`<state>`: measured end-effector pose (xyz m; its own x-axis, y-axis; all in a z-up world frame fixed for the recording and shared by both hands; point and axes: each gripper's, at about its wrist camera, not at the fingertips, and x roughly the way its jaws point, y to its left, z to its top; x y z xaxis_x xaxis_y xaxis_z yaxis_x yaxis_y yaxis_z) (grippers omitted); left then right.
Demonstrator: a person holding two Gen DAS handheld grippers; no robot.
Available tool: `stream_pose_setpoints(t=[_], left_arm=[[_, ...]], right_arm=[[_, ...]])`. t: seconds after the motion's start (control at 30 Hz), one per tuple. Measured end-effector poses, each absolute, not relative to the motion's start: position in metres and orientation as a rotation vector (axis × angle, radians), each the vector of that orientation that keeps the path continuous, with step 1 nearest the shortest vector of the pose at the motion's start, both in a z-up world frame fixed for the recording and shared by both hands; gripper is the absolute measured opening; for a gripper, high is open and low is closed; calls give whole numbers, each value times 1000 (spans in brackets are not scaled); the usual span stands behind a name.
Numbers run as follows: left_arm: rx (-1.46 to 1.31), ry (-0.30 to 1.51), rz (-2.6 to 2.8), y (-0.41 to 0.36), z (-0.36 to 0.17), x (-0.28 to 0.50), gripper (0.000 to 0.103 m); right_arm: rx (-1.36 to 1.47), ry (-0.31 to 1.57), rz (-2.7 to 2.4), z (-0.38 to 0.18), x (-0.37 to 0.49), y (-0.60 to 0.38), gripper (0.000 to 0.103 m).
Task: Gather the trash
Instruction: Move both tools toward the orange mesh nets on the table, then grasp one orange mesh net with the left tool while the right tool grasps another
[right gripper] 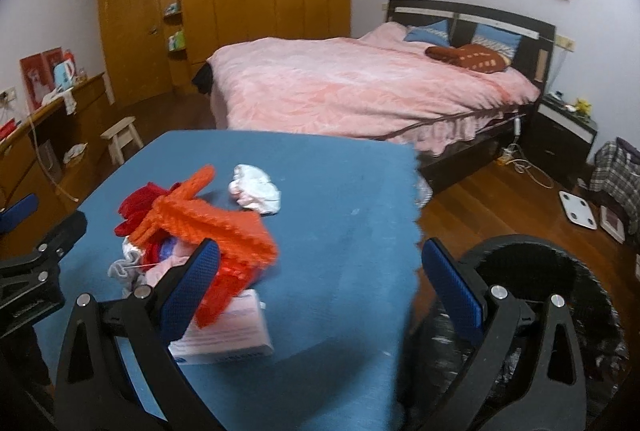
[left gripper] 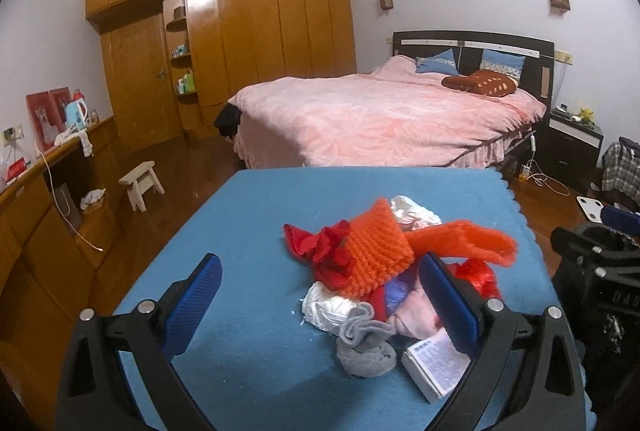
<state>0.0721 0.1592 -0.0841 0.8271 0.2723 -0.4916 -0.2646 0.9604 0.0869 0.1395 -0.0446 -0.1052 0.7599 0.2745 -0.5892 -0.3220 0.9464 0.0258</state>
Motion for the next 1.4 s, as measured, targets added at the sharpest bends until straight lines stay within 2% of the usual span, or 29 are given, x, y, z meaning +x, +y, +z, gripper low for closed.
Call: stream_pose_setpoints(t=[0.63,0.67,0.77,0.87,0.93,0.97,1.0,1.1,1.4], left_arm=[[-13,577,331,197,-95,88,97],[-11,577,329,197,-96,89,97],[-9,579,322,196,-97,92,97],[-8,582,309,193,-99,94,97],[-7,583,299,190,-100,95,97],[-6,583,293,189,-100,95,97],[-4,584,285,186,-100,97,97],[6,585,260,178,-101,100,97],[19,601,159,148,-110,118,84]], right_arm=[[-178,672,468,-134,166,29,98],[-178,671,473,-134,168,30,95],[-181,684,496,-136,171,29,74],[-152,718,524,-139,174,26,59],[-137,729,551,-140,174,23,45],[-128,740,576,-141,175,22,31],[-116,753,598,-142,175,20,22],[-75,769,601,-143,176,10,16],[-7,793,550,-146,178,-21,15]])
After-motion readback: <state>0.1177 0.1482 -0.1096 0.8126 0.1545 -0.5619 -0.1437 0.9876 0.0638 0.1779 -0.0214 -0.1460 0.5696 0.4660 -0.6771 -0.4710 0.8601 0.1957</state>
